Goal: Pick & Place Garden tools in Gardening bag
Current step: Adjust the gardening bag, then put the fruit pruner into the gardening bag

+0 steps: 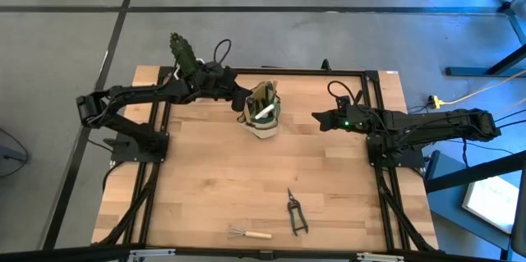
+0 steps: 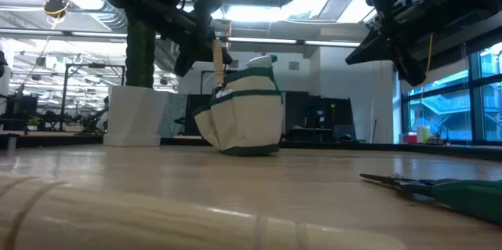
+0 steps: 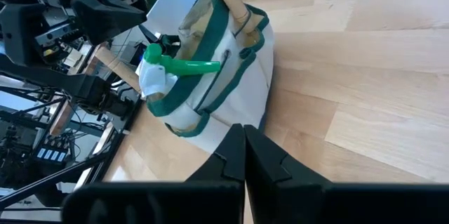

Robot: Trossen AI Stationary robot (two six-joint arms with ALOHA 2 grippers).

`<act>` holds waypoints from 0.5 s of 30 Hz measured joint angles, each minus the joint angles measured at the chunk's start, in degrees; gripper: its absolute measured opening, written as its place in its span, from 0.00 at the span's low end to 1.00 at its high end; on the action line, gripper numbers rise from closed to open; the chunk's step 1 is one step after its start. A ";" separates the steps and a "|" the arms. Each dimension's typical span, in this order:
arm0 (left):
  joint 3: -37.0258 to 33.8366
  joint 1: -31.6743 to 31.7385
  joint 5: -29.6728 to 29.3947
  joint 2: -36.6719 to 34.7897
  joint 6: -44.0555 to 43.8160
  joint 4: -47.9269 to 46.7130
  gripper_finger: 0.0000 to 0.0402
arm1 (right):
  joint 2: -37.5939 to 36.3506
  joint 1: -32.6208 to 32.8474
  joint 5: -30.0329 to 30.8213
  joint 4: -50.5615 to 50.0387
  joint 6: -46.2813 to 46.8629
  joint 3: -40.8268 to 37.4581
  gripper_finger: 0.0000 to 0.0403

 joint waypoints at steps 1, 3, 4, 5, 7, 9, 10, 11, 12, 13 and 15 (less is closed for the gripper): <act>0.00 0.00 0.00 0.00 0.02 0.02 0.00 | 0.00 0.00 0.00 0.00 0.00 -0.01 0.00; 0.00 -0.02 -0.08 0.02 0.00 0.54 0.00 | 0.00 0.00 0.00 0.00 0.00 -0.01 0.00; -0.02 -0.02 -0.21 0.02 -0.03 1.21 0.00 | 0.00 0.00 0.00 0.00 0.00 -0.01 0.00; -0.02 -0.02 -0.25 -0.01 -0.26 1.97 0.00 | 0.00 0.00 0.00 0.00 0.00 0.00 0.00; -0.02 -0.02 -0.38 -0.11 -1.20 4.63 0.00 | 0.00 0.00 0.00 0.00 0.00 0.00 0.00; -0.02 -0.02 -0.39 -0.66 -2.17 6.47 0.00 | 0.00 0.00 0.00 0.00 0.00 0.01 0.00; -0.02 -0.02 -0.38 -0.94 -2.75 7.18 0.00 | 0.00 0.00 0.00 0.00 0.00 0.00 0.00; -0.02 -0.02 -0.37 -1.20 -3.29 7.89 0.00 | 0.00 0.00 0.00 0.00 0.00 -0.01 0.00; -0.02 -0.02 -0.39 -1.69 -3.76 7.74 0.00 | 0.00 0.00 0.00 0.00 0.00 0.00 0.00; -0.03 -0.02 -0.41 -2.35 -4.17 7.46 0.00 | 0.00 0.00 0.00 0.00 0.00 -0.01 0.00; -0.02 -0.34 -0.99 -3.98 -4.93 7.41 0.00 | 0.00 0.00 0.00 0.00 0.00 0.00 0.00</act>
